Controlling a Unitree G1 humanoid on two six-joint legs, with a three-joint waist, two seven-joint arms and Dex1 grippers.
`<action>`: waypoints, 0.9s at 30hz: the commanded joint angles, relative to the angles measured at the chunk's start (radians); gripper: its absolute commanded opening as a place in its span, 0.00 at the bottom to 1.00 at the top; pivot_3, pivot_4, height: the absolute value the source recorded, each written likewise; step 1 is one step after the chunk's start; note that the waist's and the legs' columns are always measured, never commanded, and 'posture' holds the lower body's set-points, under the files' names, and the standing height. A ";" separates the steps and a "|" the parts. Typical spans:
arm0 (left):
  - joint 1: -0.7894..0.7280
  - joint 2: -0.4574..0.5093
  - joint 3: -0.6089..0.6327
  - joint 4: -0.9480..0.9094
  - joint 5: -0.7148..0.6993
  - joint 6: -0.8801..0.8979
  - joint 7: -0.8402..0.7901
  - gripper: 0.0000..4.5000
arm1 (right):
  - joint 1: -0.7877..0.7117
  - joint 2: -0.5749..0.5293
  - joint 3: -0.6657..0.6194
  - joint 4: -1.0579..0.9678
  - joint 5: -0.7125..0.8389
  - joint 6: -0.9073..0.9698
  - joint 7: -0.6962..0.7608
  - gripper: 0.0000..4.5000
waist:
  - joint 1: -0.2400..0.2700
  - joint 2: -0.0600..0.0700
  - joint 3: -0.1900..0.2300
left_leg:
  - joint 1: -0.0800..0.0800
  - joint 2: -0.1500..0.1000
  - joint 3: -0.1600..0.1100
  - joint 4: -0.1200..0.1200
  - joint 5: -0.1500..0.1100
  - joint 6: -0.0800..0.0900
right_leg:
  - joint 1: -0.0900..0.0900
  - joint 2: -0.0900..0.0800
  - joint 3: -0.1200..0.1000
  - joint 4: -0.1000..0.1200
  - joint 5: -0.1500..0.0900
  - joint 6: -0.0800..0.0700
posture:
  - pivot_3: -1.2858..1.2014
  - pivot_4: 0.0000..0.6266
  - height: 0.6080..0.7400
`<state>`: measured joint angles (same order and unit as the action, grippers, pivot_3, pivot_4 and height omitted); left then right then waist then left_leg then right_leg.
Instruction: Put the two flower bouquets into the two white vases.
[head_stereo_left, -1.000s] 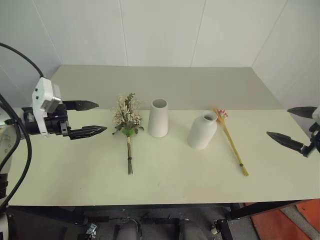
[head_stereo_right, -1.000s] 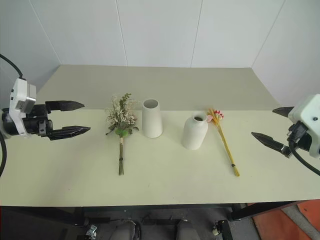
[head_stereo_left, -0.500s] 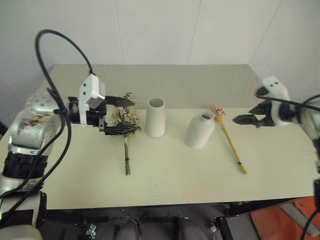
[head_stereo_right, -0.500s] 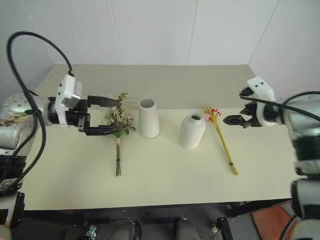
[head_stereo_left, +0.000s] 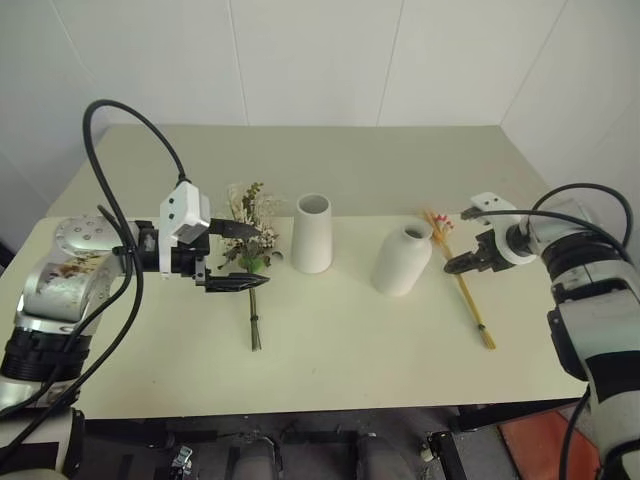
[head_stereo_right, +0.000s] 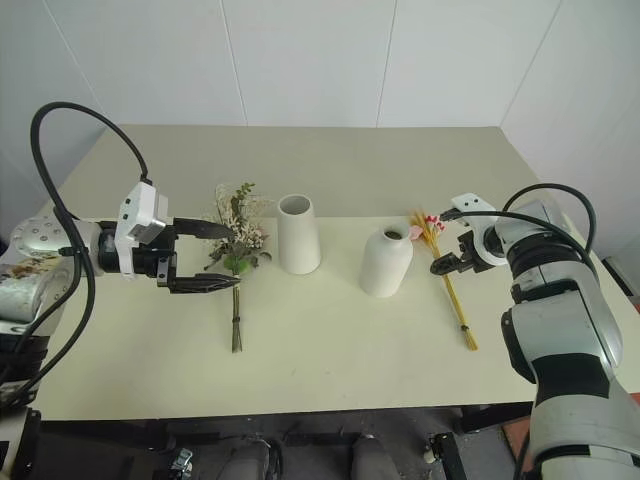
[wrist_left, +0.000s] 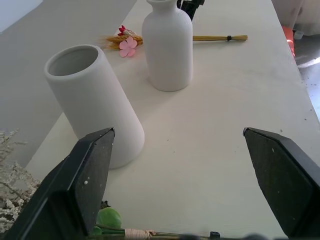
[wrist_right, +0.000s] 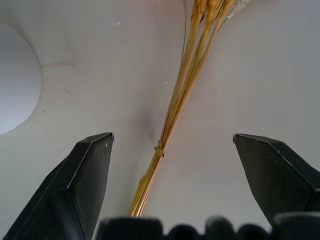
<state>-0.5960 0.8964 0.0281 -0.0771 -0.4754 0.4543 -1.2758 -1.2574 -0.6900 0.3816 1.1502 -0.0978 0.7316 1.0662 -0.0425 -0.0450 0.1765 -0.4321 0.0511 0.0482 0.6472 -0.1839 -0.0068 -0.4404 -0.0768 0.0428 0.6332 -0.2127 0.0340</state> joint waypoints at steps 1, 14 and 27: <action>0.004 0.018 0.039 -0.030 -0.011 -0.002 0.008 1.00 | -0.019 0.005 -0.022 0.024 -0.026 -0.033 0.012 0.72 | -0.001 0.000 0.000 | 0.001 0.000 0.000 0.000 0.000 0.000 | 0.000 0.000 0.000 0.000 0.000 0.000 | 0.52 0.24 1.00; -0.034 0.013 0.015 0.000 0.005 -0.008 -0.001 1.00 | -0.001 0.037 -0.088 0.090 -0.054 -0.044 -0.038 0.01 | -0.002 0.000 0.000 | 0.002 0.000 0.000 0.000 0.001 0.000 | 0.001 0.000 0.000 0.001 0.001 0.000 | 0.52 0.24 1.00; -0.011 0.041 0.047 -0.017 -0.002 0.006 0.010 1.00 | 0.214 0.026 -0.650 -0.809 0.204 -0.278 -0.582 0.01 | 0.002 0.003 0.002 | 0.001 0.000 -0.002 -0.002 0.001 0.000 | 0.000 0.001 0.000 0.001 0.000 0.000 | 0.52 0.24 1.00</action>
<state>-0.6064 0.9178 0.0413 -0.0714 -0.4729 0.4618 -1.2681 -1.0688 -0.6670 -0.1878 0.5327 0.0481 0.4823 0.5236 -0.0404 -0.0425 0.1781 -0.4315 0.0518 0.0455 0.6436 -0.1829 -0.0063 -0.4405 -0.0758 0.0418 0.6336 -0.2126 0.0346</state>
